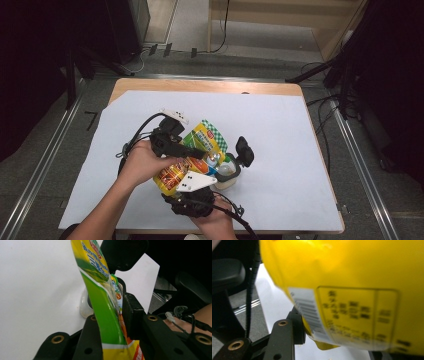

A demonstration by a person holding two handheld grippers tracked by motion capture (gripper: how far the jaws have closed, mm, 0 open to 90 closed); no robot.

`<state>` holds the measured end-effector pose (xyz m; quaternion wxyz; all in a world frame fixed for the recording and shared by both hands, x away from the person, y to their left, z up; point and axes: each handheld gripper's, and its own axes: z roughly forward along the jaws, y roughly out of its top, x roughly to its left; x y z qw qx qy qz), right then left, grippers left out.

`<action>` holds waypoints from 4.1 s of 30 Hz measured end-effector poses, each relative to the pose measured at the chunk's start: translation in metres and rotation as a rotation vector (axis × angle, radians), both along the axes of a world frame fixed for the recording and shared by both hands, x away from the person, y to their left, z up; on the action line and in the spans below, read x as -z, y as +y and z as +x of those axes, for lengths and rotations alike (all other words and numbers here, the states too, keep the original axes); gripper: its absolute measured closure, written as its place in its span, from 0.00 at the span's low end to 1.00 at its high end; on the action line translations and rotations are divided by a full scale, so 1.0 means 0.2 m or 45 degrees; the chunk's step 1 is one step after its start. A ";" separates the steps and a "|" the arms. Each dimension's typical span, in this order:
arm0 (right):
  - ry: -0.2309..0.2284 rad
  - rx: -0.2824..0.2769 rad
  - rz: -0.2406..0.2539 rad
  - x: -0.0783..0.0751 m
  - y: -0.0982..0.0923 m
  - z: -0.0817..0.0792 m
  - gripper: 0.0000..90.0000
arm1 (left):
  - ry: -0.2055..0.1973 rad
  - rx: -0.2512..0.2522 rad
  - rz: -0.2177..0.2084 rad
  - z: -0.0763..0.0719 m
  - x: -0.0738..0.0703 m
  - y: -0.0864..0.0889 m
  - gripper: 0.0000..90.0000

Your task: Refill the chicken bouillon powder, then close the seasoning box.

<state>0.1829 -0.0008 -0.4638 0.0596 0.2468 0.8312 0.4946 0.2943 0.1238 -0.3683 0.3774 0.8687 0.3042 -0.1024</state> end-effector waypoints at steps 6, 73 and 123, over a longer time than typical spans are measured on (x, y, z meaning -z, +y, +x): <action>-0.026 -0.028 0.001 -0.02 0.02 -0.02 0.61 | 0.059 -0.013 0.042 0.02 0.02 -0.03 0.90; 0.016 -0.055 0.077 -0.08 -0.02 0.05 0.68 | 0.087 -0.133 0.059 0.06 -0.06 -0.05 0.84; 0.083 -0.008 0.132 -0.07 -0.04 0.07 0.70 | 0.016 -0.067 0.089 0.03 -0.13 -0.16 0.91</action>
